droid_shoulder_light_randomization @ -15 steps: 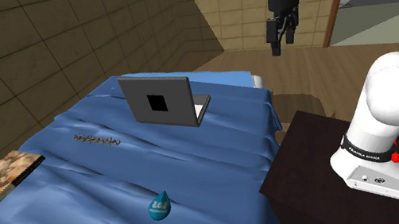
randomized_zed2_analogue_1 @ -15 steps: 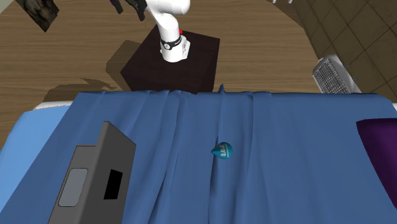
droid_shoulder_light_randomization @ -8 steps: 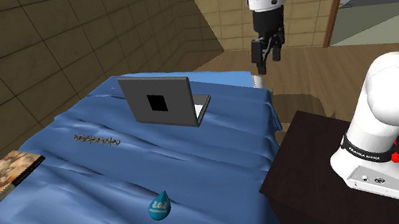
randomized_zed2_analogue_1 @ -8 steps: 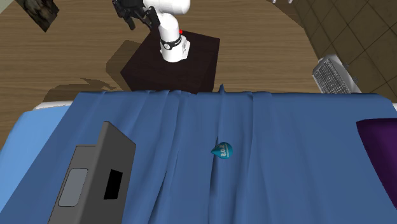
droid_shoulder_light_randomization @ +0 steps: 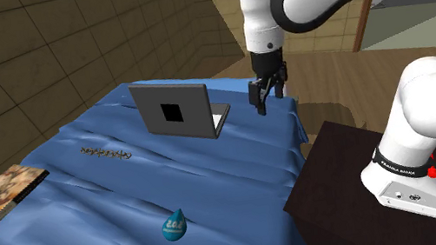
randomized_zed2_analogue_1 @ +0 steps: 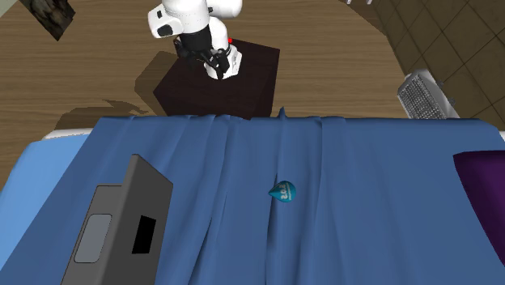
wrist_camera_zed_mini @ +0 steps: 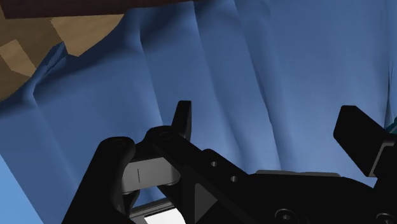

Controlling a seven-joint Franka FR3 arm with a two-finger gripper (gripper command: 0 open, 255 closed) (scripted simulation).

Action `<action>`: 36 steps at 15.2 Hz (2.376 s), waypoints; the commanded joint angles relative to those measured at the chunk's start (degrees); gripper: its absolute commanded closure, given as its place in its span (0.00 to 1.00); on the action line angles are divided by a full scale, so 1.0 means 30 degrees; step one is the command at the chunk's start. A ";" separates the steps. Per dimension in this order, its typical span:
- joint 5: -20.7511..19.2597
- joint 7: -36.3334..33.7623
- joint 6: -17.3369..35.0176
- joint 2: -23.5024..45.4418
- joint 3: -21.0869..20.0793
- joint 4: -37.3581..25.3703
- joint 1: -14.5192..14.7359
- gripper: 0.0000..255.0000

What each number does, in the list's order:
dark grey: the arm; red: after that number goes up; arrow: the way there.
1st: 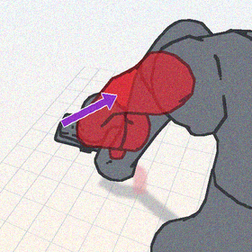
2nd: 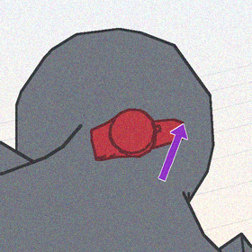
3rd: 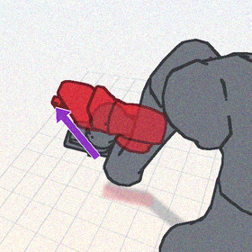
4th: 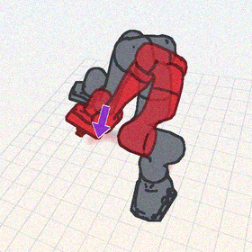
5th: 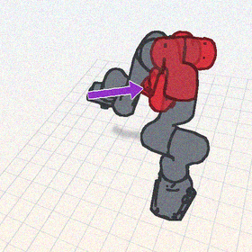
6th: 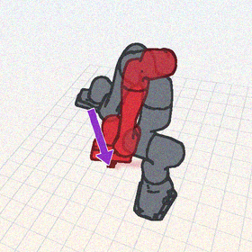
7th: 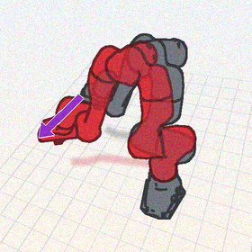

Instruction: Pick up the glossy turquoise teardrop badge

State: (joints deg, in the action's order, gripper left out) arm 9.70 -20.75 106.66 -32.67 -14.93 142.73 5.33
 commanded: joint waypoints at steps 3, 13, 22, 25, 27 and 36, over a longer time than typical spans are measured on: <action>0.0288 -0.1281 0.2144 0.2173 -0.1334 -0.0348 0.0255 0.00; -0.1618 -0.5500 0.6932 0.9185 -0.4362 -0.2913 0.0420 0.00; -0.6473 -1.0441 0.9012 1.6409 -0.4697 -0.7423 0.2115 0.00; -0.7826 -1.1676 0.9150 1.8704 -0.4173 -0.9400 0.3244 0.00; -0.8562 -1.2328 0.9122 2.0201 -0.3802 -1.0851 0.4018 0.00; -1.0176 -1.3600 0.8787 2.5176 -0.2560 -1.6173 0.6513 0.00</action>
State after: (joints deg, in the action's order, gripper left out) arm -20.58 -61.40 132.78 42.07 -22.84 94.75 24.57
